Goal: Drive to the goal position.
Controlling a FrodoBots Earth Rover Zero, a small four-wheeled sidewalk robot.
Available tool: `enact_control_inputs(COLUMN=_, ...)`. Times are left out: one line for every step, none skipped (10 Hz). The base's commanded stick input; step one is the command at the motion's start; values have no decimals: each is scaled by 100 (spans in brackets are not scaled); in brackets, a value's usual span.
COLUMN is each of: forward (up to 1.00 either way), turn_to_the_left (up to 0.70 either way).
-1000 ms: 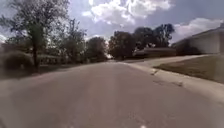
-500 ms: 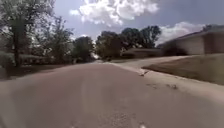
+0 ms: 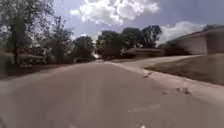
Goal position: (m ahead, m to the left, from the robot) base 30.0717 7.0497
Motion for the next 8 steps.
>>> enact_control_inputs(forward=70, turn_to_the_left=0)
enact_control_inputs(forward=70, turn_to_the_left=0)
enact_control_inputs(forward=70, turn_to_the_left=0)
enact_control_inputs(forward=70, turn_to_the_left=0)
enact_control_inputs(forward=70, turn_to_the_left=0)
enact_control_inputs(forward=70, turn_to_the_left=0)
enact_control_inputs(forward=70, turn_to_the_left=0)
enact_control_inputs(forward=70, turn_to_the_left=0)
